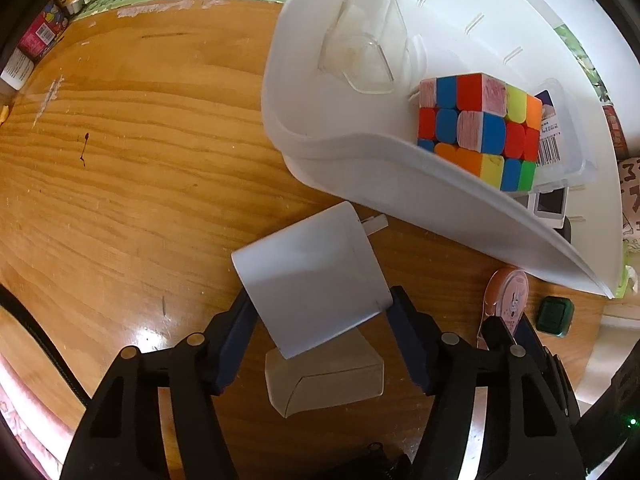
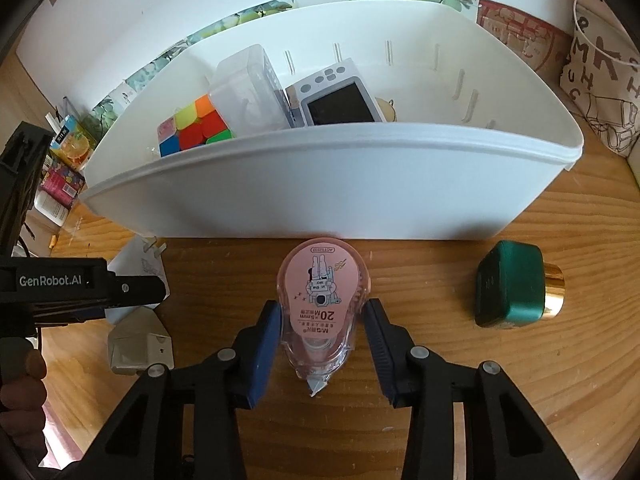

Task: Organize rigid objects
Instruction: 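Grasp the white square charger with the left tool while the right tool grasps the pink tape dispenser, then lift the white charger with the left tool while the right tool carries the pink dispenser over the tray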

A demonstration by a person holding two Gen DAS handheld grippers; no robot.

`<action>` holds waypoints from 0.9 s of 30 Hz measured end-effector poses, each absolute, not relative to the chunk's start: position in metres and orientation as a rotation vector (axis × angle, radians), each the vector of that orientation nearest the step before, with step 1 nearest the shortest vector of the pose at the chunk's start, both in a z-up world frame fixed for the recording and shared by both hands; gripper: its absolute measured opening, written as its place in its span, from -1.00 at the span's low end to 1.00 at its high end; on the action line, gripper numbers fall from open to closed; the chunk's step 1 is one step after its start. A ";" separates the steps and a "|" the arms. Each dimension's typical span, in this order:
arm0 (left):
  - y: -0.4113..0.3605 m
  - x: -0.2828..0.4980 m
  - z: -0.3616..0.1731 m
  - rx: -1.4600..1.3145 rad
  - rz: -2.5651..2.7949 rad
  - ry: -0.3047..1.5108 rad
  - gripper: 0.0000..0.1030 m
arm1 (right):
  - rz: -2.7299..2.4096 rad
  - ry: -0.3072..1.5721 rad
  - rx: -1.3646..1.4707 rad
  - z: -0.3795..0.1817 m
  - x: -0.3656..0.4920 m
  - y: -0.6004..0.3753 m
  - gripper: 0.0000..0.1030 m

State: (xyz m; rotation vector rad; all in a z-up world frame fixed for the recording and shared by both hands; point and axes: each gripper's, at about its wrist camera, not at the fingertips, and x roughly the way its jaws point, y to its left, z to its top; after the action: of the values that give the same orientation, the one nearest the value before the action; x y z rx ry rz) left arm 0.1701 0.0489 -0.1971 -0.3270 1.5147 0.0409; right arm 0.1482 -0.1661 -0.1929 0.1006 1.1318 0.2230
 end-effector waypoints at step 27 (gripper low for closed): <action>0.114 0.096 -0.153 -0.492 0.055 1.432 0.20 | 0.258 1.137 0.015 -0.168 0.092 -0.152 -0.18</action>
State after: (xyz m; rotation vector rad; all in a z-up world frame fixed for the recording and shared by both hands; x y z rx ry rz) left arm 0.0963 0.1140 -0.1535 -0.4917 1.4316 0.0553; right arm 0.0916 -0.1516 -0.1678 0.0154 1.1371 0.2576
